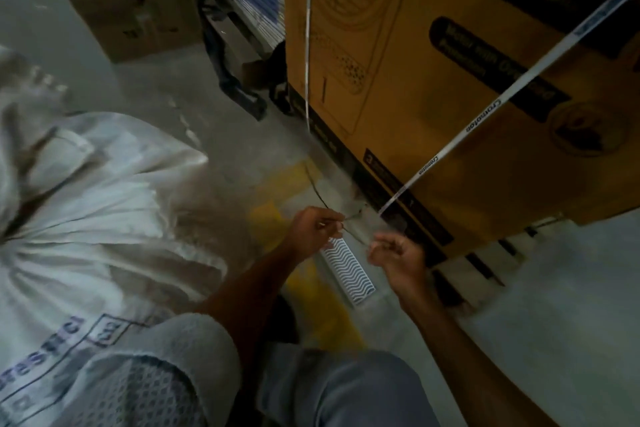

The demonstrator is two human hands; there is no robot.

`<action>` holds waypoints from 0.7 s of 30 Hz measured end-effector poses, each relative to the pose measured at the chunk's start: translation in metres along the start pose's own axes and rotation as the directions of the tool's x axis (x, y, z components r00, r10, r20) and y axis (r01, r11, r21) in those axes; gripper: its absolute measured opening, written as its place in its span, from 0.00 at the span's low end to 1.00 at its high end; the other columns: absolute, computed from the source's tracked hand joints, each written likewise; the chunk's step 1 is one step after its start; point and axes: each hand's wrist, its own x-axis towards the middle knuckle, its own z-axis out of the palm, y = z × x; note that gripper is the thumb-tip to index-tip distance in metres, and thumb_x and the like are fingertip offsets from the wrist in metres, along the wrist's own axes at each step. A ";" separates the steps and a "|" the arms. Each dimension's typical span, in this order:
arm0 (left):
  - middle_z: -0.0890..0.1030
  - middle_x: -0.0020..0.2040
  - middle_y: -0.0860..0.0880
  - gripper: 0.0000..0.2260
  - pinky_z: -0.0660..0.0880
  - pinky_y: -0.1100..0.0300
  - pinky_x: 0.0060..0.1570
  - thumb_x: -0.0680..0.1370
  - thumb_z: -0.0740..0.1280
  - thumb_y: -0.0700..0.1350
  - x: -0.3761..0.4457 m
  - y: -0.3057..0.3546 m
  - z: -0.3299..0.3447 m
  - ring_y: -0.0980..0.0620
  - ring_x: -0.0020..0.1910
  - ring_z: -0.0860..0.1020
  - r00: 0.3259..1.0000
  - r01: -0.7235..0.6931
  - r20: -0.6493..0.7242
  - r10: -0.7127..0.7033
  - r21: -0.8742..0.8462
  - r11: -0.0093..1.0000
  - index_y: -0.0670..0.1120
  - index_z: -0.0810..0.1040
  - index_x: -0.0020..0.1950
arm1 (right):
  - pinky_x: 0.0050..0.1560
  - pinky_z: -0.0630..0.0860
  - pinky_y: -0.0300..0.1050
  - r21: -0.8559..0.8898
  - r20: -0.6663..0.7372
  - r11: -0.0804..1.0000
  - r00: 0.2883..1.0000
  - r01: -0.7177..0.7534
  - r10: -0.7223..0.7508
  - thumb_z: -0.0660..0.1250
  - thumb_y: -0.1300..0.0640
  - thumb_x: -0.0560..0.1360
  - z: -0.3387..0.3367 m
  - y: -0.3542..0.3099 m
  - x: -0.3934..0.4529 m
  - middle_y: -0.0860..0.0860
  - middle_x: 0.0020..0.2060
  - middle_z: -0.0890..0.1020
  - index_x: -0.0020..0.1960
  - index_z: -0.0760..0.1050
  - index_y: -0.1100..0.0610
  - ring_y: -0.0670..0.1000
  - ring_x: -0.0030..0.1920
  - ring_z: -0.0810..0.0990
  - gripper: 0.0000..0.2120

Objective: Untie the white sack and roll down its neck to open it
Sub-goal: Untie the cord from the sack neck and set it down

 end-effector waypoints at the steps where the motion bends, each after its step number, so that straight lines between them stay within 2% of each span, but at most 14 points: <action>1: 0.83 0.43 0.42 0.08 0.81 0.63 0.34 0.79 0.67 0.33 0.007 -0.009 0.012 0.60 0.35 0.83 0.998 0.060 0.009 -0.060 -0.086 0.994 0.34 0.81 0.56 | 0.48 0.82 0.48 -0.046 -0.021 0.999 1.000 -0.002 0.002 0.71 0.68 0.72 0.001 0.018 0.003 0.50 0.42 0.86 0.45 0.81 0.50 0.52 0.45 0.85 0.13; 4: 0.81 0.38 0.42 0.07 0.80 0.61 0.32 0.78 0.66 0.29 0.026 -0.045 0.047 0.55 0.33 0.82 0.985 0.173 0.016 -0.174 -0.217 0.961 0.31 0.80 0.54 | 0.49 0.82 0.49 -0.130 -0.064 0.991 0.998 -0.005 -0.004 0.71 0.69 0.71 0.008 0.066 0.016 0.48 0.40 0.86 0.41 0.81 0.47 0.50 0.43 0.85 0.16; 7: 0.82 0.36 0.43 0.06 0.81 0.52 0.41 0.75 0.68 0.29 0.039 -0.087 0.077 0.45 0.38 0.82 0.976 0.201 -0.029 -0.214 -0.232 0.952 0.34 0.82 0.50 | 0.45 0.82 0.49 -0.167 -0.099 0.984 0.994 -0.061 0.044 0.71 0.70 0.70 0.015 0.103 0.031 0.49 0.37 0.85 0.38 0.81 0.48 0.49 0.39 0.84 0.16; 8: 0.83 0.35 0.47 0.05 0.81 0.51 0.41 0.75 0.69 0.30 0.043 -0.102 0.085 0.46 0.37 0.82 0.975 0.205 -0.029 -0.218 -0.240 0.949 0.34 0.83 0.49 | 0.44 0.83 0.50 -0.192 -0.106 0.977 0.992 -0.089 0.070 0.72 0.70 0.69 0.016 0.116 0.037 0.48 0.36 0.86 0.37 0.81 0.49 0.49 0.38 0.84 0.15; 10: 0.83 0.30 0.54 0.05 0.81 0.57 0.35 0.75 0.69 0.29 0.048 -0.125 0.098 0.54 0.31 0.82 0.970 0.234 -0.006 -0.244 -0.265 0.935 0.33 0.81 0.50 | 0.45 0.84 0.54 -0.232 -0.097 0.964 0.989 -0.128 0.108 0.72 0.68 0.67 0.017 0.140 0.050 0.48 0.37 0.86 0.38 0.82 0.48 0.49 0.39 0.85 0.14; 12: 0.82 0.27 0.53 0.05 0.78 0.62 0.28 0.76 0.66 0.28 0.053 -0.145 0.107 0.58 0.27 0.81 0.951 0.305 0.058 -0.303 -0.317 0.898 0.31 0.78 0.51 | 0.46 0.84 0.57 -0.260 -0.094 0.951 0.985 -0.164 0.144 0.72 0.64 0.66 0.019 0.161 0.063 0.50 0.38 0.87 0.35 0.82 0.45 0.53 0.41 0.86 0.13; 14: 0.82 0.27 0.51 0.07 0.77 0.61 0.26 0.74 0.67 0.30 0.056 -0.151 0.112 0.56 0.27 0.81 0.914 0.405 0.126 -0.386 -0.352 0.844 0.36 0.75 0.52 | 0.45 0.83 0.58 -0.321 -0.134 0.926 0.978 -0.197 0.161 0.72 0.62 0.66 0.021 0.180 0.078 0.52 0.38 0.87 0.32 0.80 0.43 0.56 0.41 0.86 0.14; 16: 0.81 0.27 0.50 0.07 0.77 0.63 0.25 0.79 0.61 0.30 0.065 -0.162 0.120 0.55 0.26 0.81 0.883 0.468 0.178 -0.434 -0.400 0.788 0.41 0.74 0.52 | 0.45 0.83 0.58 -0.332 -0.161 0.917 0.971 -0.220 0.175 0.72 0.62 0.65 0.023 0.202 0.092 0.52 0.38 0.87 0.31 0.80 0.42 0.57 0.41 0.86 0.15; 19: 0.80 0.25 0.53 0.12 0.75 0.67 0.25 0.83 0.56 0.36 0.076 -0.166 0.127 0.59 0.24 0.80 0.827 0.562 0.231 -0.513 -0.385 0.732 0.48 0.73 0.45 | 0.47 0.83 0.59 -0.343 -0.170 0.908 0.966 -0.241 0.193 0.71 0.63 0.63 0.030 0.216 0.105 0.52 0.38 0.87 0.31 0.81 0.37 0.58 0.42 0.86 0.18; 21: 0.80 0.30 0.53 0.10 0.73 0.68 0.25 0.83 0.58 0.35 0.080 -0.164 0.132 0.60 0.25 0.79 0.779 0.627 0.260 -0.570 -0.355 0.694 0.45 0.73 0.46 | 0.49 0.83 0.57 -0.330 -0.201 0.889 0.943 -0.319 0.264 0.72 0.64 0.64 0.036 0.214 0.107 0.53 0.39 0.87 0.31 0.81 0.43 0.59 0.43 0.86 0.14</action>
